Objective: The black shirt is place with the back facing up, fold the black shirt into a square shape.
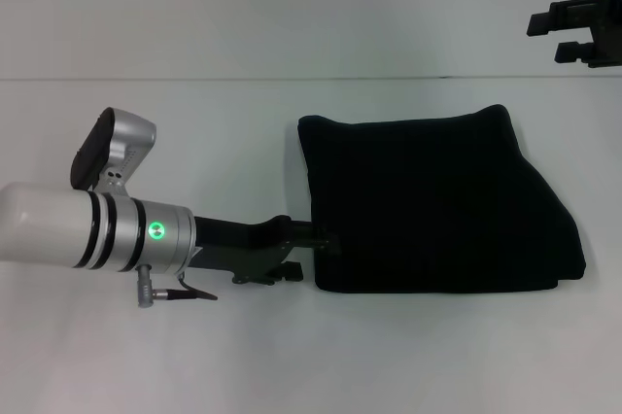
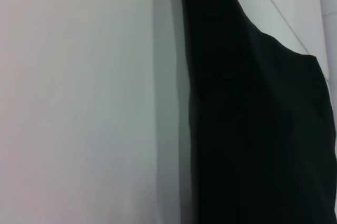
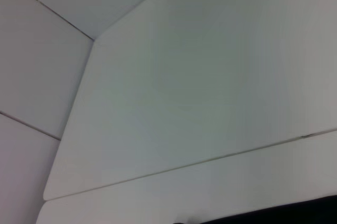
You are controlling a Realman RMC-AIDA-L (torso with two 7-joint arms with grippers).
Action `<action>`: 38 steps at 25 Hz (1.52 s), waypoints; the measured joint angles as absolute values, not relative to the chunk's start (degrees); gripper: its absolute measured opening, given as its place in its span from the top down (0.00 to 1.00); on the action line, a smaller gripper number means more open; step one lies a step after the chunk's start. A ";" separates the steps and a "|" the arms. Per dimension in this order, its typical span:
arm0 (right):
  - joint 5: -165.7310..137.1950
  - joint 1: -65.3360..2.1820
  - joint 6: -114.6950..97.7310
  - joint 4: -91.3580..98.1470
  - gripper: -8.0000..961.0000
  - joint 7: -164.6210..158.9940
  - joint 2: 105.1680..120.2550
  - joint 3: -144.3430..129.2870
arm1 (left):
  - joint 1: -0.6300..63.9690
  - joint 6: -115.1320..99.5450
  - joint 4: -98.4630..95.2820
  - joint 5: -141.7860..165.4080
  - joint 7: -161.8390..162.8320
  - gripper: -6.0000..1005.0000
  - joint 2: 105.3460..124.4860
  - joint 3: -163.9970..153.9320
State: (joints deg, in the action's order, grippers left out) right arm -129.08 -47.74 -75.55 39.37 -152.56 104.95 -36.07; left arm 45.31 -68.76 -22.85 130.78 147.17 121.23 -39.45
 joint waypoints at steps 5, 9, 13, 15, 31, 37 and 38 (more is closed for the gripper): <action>-128.74 -47.58 -75.58 39.37 0.28 -152.50 104.95 -35.79 | 45.88 -68.12 -22.63 130.78 147.31 0.22 121.55 -39.88; -128.74 -47.50 -75.56 39.37 0.28 -152.49 105.00 -35.60 | 47.13 -67.09 -21.51 130.80 147.37 0.22 121.61 -40.92; -128.31 -47.51 -75.50 39.37 0.28 -152.43 105.09 -35.59 | 48.40 -66.40 -20.84 130.80 147.38 0.35 121.78 -41.97; -127.68 -47.45 -75.49 39.37 0.28 -152.14 105.10 -35.59 | 48.85 -66.43 -20.81 130.79 147.38 0.39 121.80 -42.48; -126.73 -47.06 -75.40 39.37 0.28 -151.63 105.12 -35.63 | 49.12 -67.83 -21.31 130.69 145.54 0.78 121.82 -43.67; -126.73 -46.62 -75.40 39.38 0.28 -151.30 105.11 -35.61 | 48.43 -69.76 -22.80 130.69 143.57 0.95 121.69 -43.74; -126.73 -46.59 -75.40 39.37 0.28 -151.29 105.07 -35.60 | 48.40 -70.33 -23.20 130.69 143.15 0.97 121.62 -43.81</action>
State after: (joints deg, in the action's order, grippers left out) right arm -126.73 -46.59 -75.40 39.37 -151.29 105.07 -35.60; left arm 48.40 -70.33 -23.20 130.69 143.15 121.62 -43.81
